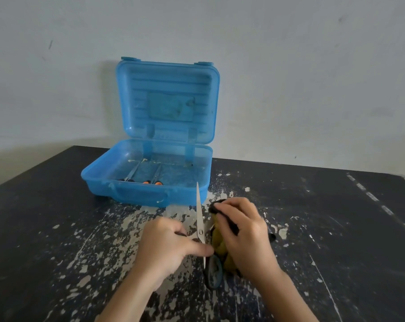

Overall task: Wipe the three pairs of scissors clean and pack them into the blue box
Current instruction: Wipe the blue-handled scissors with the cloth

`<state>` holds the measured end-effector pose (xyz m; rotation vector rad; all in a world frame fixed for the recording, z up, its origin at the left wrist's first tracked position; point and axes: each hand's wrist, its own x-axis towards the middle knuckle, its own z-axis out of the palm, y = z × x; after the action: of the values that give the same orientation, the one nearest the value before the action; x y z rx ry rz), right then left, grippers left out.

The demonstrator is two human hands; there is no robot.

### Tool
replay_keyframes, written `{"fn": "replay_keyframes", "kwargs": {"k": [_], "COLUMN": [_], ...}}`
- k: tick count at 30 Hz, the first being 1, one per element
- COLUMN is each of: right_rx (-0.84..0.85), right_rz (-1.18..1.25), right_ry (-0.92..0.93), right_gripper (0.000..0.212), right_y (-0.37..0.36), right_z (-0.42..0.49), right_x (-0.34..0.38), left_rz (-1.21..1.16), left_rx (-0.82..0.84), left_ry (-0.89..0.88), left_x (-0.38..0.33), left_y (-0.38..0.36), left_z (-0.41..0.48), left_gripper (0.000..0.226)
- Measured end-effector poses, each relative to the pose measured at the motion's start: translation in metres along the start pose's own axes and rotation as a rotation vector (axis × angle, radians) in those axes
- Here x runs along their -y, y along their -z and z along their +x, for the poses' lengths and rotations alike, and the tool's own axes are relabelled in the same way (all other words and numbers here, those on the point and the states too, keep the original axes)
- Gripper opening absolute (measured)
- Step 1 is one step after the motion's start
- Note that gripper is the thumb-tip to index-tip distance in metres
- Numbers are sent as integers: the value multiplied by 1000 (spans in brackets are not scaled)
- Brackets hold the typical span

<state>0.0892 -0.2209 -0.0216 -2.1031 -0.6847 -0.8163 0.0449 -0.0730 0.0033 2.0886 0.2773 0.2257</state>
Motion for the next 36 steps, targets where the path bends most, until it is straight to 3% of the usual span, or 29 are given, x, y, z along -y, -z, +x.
{"fn": "replay_keyframes", "kwargs": {"k": [4, 6, 8, 10, 11, 12, 13, 15, 18, 24, 33, 36], "right_rx": [-52, -83, -188, -222, -186, -113, -20, 149, 157, -80, -89, -141], "right_rz": [-163, -124, -24, 115, 184, 219, 207, 55, -159, -219, -258, -220], "right_ry": [-184, -328, -356, -260, -191, -122, -58, 96, 204, 57, -137, -282], "right_gripper": [17, 18, 19, 19, 19, 20, 22, 22, 20, 24, 29, 25], "right_y": [8, 14, 23, 29, 29, 27, 22, 6, -11, -12, -9, 4], "right_z": [6, 8, 13, 19, 20, 18, 14, 2, -6, 7, 8, 9], "right_x": [-33, -38, -29, -6, 6, 17, 25, 32, 26, 7, -10, -21], "left_rz": [-2, -73, -77, -85, -86, -80, -60, 37, 151, 232, 153, 96], "left_rx": [76, 127, 118, 106, 104, 119, 132, 135, 122, 152, 276, 308], "left_ry": [-1, 62, 98, 133, 153, 185, 181, 127, 31, 7, 38, 65], "left_x": [2, 2, 2, 2, 1, 0, -1, -2, -6, -7, -1, 1], "left_y": [-2, 0, 0, 2, 3, 4, 4, 3, 0, -5, -8, -3], "left_z": [0, 1, 3, 4, 5, 5, 4, 2, -3, -5, -4, -2], "left_gripper": [58, 61, 62, 66, 50, 52, 39, 31, 32, 53, 56, 51]}}
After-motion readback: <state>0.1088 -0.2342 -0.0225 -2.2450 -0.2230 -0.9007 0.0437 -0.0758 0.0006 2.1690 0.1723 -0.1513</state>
